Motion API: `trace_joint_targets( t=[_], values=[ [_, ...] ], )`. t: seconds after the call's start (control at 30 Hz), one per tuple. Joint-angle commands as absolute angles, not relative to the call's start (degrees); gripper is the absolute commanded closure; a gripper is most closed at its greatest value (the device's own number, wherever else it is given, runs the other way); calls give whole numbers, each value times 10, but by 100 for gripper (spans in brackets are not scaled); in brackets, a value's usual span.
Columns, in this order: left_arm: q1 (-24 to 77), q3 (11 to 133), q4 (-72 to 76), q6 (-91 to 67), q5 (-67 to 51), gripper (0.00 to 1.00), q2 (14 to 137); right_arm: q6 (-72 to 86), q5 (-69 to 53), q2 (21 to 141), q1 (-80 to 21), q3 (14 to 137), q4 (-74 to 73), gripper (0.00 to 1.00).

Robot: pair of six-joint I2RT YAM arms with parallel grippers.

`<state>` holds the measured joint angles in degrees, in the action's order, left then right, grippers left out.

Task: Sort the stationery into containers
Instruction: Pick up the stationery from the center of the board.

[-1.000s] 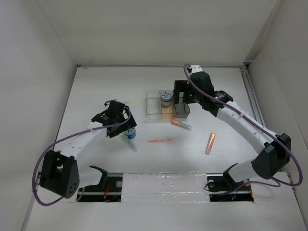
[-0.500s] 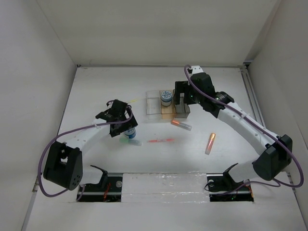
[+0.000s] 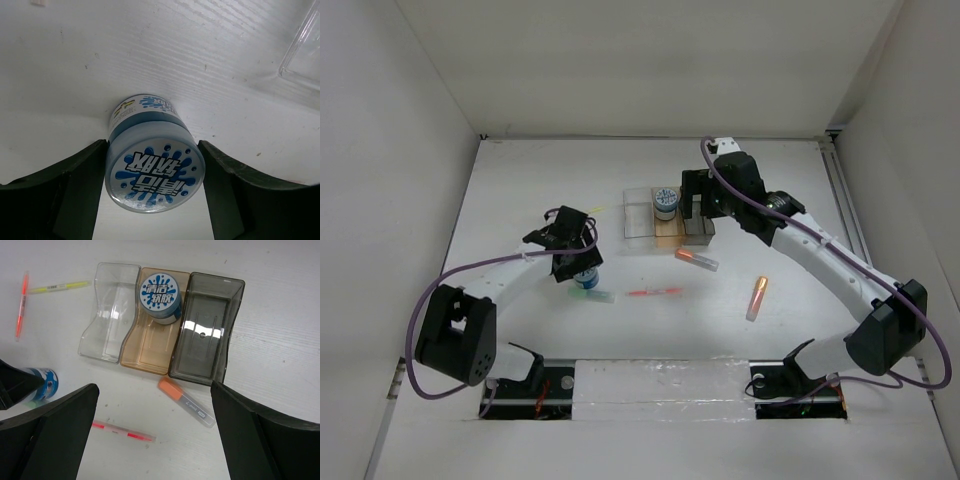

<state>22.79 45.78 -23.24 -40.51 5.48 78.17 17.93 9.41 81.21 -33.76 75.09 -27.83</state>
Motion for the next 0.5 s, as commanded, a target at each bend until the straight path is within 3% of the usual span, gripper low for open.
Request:
trace_joint_targets(
  t=[0.0, 0.1, 0.13, 0.3, 0.47],
  values=[
    [228, 474, -232, -398, 64, 38, 780, 174, 95, 803, -337, 751, -259, 0],
    [228, 474, -232, -398, 64, 55, 780, 174, 95, 803, -337, 751, -259, 0],
    [228, 480, -232, -398, 64, 69, 774, 174, 95, 803, -337, 751, -259, 0],
    [228, 501, -249, -403, 83, 99, 750, 174, 95, 803, -337, 751, -259, 0],
    [228, 553, -268, -383, 76, 100, 743, 179, 95, 798, -331, 751, -259, 0]
  ],
)
